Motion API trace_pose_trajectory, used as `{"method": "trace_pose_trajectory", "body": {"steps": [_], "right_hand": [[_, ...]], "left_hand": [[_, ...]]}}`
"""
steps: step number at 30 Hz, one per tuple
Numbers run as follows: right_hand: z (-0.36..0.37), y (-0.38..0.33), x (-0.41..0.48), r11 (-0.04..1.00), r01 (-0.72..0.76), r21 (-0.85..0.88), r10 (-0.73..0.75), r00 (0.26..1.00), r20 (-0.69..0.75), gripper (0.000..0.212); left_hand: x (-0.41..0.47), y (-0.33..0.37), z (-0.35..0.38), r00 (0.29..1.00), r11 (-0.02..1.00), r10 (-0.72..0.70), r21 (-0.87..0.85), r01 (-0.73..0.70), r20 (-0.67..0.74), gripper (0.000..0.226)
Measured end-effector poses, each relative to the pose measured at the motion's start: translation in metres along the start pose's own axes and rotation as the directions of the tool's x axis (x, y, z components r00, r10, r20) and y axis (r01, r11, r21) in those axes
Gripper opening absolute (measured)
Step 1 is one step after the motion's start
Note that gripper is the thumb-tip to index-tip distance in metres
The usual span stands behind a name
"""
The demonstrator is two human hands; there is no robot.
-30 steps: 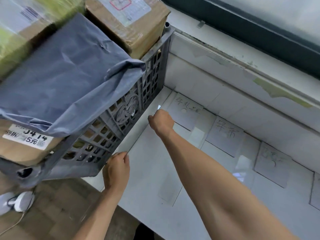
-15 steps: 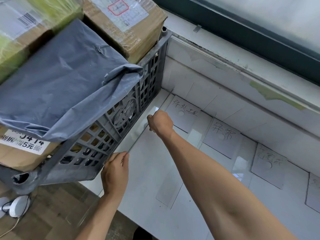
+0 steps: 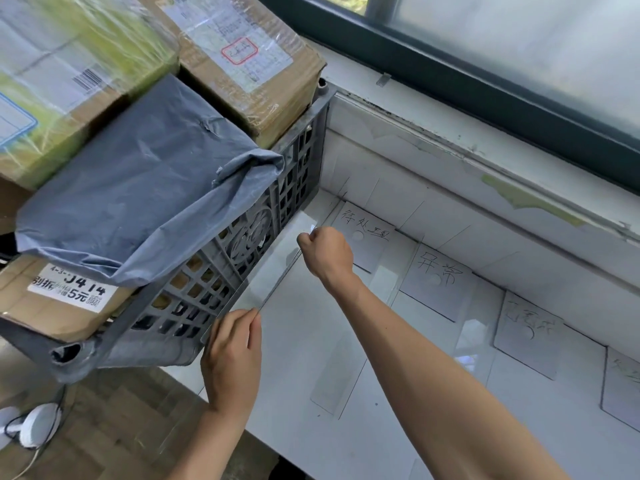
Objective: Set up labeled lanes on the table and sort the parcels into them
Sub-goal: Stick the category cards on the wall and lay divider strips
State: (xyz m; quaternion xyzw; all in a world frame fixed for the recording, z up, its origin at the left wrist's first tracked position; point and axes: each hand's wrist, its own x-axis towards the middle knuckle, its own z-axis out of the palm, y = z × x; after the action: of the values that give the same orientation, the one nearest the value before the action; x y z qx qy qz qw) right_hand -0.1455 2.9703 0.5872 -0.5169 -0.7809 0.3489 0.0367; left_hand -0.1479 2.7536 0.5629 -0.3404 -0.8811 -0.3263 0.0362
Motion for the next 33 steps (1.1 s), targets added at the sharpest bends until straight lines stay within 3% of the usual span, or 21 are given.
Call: {"method": "trace_pose_trajectory", "body": {"steps": [4, 11, 13, 16, 19, 24, 28, 33], "right_hand": [[-0.022, 0.009, -0.024, 0.997, 0.065, 0.036, -0.063, 0.996, -0.056, 0.034], [-0.08, 0.076, -0.065, 0.999, 0.036, 0.015, -0.034, 0.994, -0.107, 0.035], [-0.102, 0.107, -0.08, 1.0, 0.015, 0.021, -0.012, 0.992, -0.124, 0.036], [-0.141, 0.161, -0.108, 1.0, -0.012, 0.016, 0.015, 0.986, -0.164, 0.037], [-0.18, 0.221, -0.139, 0.996, -0.085, -0.001, 0.083, 0.971, -0.225, 0.037], [-0.238, 0.32, -0.189, 0.968, -0.251, 0.023, 0.245, 0.919, -0.31, 0.027], [-0.265, 0.386, -0.217, 0.938, -0.346, 0.004, 0.327, 0.881, -0.343, 0.021], [-0.266, 0.447, -0.232, 0.903, -0.431, -0.004, 0.403, 0.848, -0.345, 0.032]], "left_hand": [[-0.017, 0.022, -0.014, 0.996, 0.999, -0.041, -0.019, 0.042, 0.074, 0.02], [-0.056, 0.1, -0.005, 0.922, 0.99, -0.094, -0.062, 0.126, 0.375, 0.03], [-0.072, 0.129, 0.005, 0.908, 0.991, -0.065, -0.082, 0.109, 0.415, 0.027], [-0.106, 0.175, 0.019, 0.898, 0.991, 0.08, -0.13, -0.025, 0.434, 0.022], [-0.152, 0.224, 0.033, 0.867, 0.975, 0.205, -0.17, -0.141, 0.454, 0.022], [-0.233, 0.302, 0.055, 0.798, 0.951, 0.292, -0.252, -0.181, 0.528, 0.02], [-0.285, 0.344, 0.078, 0.751, 0.955, 0.28, -0.254, -0.154, 0.597, 0.023], [-0.326, 0.369, 0.115, 0.693, 0.97, 0.233, -0.214, -0.115, 0.682, 0.025]]}}
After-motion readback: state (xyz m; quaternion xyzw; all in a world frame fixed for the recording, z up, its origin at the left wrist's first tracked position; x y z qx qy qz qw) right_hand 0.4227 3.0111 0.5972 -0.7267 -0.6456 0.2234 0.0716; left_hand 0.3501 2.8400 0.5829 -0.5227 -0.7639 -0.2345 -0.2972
